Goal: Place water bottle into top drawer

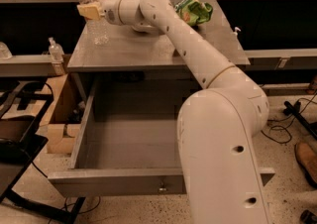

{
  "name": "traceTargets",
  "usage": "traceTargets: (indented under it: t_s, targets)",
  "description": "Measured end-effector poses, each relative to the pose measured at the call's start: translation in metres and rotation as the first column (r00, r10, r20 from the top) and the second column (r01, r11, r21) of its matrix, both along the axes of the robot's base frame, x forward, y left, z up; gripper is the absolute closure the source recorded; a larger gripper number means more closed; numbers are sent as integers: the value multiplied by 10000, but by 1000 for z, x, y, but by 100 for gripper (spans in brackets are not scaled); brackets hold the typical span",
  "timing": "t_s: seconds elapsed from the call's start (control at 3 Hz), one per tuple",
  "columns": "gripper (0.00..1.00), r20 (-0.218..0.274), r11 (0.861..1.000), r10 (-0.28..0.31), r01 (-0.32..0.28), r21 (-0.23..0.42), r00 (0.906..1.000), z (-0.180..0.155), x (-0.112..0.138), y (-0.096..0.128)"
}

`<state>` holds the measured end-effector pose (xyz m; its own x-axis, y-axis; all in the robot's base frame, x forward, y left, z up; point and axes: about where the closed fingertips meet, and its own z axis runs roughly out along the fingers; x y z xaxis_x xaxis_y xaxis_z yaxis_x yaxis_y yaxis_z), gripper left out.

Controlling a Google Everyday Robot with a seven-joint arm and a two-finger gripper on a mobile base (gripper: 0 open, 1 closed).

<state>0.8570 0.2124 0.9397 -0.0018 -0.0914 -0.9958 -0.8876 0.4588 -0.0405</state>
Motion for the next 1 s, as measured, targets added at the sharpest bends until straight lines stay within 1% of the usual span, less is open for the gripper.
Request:
traceTargets:
  t_s: [0.33, 0.67, 1.0]
  targets:
    - [100, 4, 9999, 97, -97, 60, 10000, 1, -2, 2]
    - [100, 295, 9992, 304, -312, 267, 9991, 20, -14, -4]
    - [100, 923, 9965, 496, -555, 621, 9945, 59, -47, -28]
